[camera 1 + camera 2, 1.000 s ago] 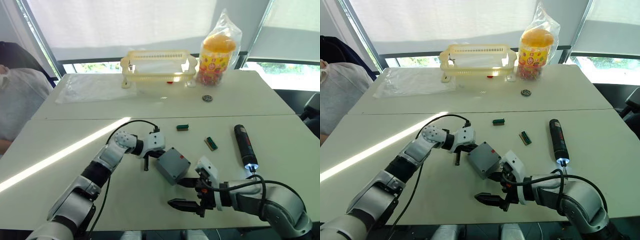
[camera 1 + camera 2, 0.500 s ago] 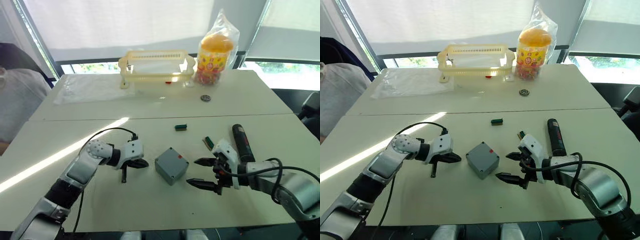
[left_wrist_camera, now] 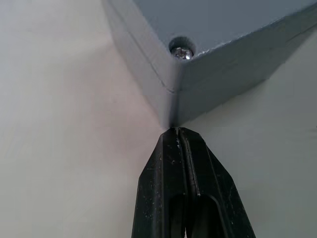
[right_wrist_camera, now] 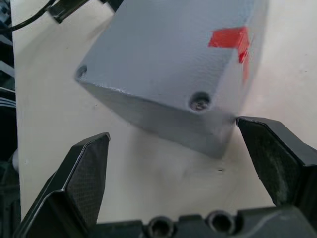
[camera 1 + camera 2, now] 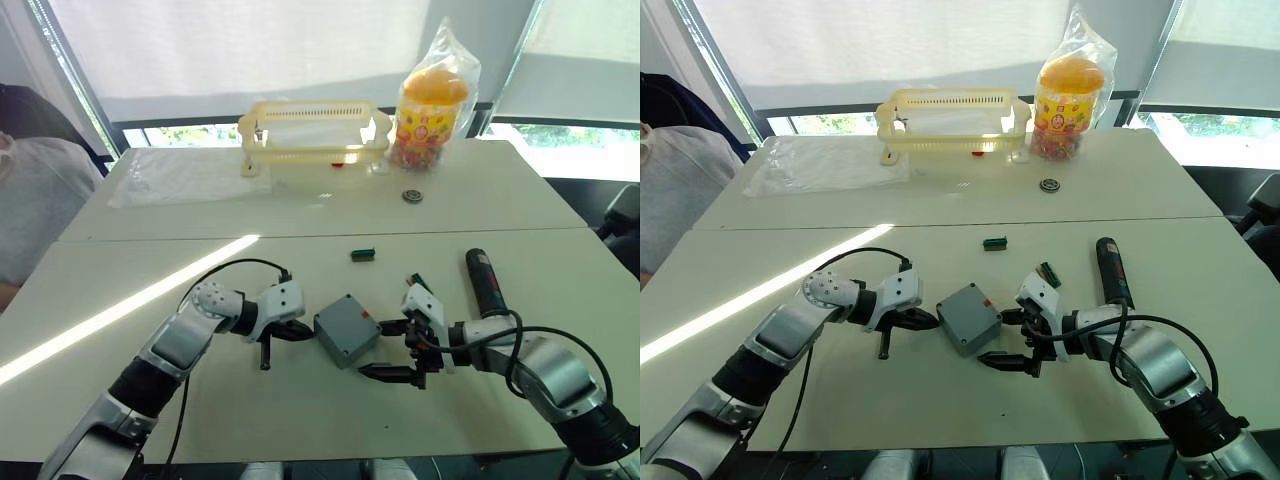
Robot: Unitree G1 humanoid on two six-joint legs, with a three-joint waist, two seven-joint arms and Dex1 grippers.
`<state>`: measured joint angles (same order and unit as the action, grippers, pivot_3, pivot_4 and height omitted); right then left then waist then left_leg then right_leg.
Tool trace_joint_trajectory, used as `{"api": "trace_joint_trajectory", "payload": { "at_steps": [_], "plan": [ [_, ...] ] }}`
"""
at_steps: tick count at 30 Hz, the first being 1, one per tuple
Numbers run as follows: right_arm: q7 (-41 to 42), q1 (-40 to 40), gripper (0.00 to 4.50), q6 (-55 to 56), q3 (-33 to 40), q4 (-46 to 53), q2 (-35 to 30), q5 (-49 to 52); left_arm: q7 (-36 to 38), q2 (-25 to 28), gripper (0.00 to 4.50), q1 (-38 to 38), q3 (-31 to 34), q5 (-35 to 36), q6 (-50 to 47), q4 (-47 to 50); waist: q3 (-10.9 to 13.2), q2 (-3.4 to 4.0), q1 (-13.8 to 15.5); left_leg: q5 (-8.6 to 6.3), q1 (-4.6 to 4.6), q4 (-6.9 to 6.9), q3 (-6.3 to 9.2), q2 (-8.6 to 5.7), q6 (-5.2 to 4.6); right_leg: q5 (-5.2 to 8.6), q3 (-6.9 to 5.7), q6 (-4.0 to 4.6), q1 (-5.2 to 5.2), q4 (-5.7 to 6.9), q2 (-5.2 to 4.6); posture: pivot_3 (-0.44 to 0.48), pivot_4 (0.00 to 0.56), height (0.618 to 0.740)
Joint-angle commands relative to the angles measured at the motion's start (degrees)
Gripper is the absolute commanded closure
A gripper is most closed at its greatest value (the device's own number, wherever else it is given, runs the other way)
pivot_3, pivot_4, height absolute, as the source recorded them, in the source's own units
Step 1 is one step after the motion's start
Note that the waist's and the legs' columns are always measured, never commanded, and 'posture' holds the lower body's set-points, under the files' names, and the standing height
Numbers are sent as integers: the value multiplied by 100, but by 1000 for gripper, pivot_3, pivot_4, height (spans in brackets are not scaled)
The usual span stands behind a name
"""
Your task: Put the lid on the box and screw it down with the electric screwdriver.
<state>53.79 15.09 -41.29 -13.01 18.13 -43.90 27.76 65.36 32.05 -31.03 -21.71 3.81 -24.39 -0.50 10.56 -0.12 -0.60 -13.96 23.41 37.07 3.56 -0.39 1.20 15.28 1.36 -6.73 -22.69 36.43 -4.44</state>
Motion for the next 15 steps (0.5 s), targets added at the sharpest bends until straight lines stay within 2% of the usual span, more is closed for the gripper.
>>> {"api": "trace_joint_trajectory", "payload": {
  "at_steps": [1,10,15],
  "plan": [
    [-50,-161,13,-134,106,492,56,151,-101,-117,4500,-146,4,-62,238,-106,0,0,-4,0,0,-1,1,0,0,0,-1,0,0,1,0,0,150,740],
    [-448,-426,13,-379,256,868,270,160,-122,-186,4500,-227,2,-194,551,-433,-1,0,-4,0,-2,1,1,0,0,0,0,0,0,3,0,0,150,740],
    [-454,-397,13,-543,581,932,40,236,-133,-154,4500,-191,100,-147,429,-310,0,0,3,0,-2,2,1,0,0,0,0,0,1,3,0,0,150,740]
  ]
}}
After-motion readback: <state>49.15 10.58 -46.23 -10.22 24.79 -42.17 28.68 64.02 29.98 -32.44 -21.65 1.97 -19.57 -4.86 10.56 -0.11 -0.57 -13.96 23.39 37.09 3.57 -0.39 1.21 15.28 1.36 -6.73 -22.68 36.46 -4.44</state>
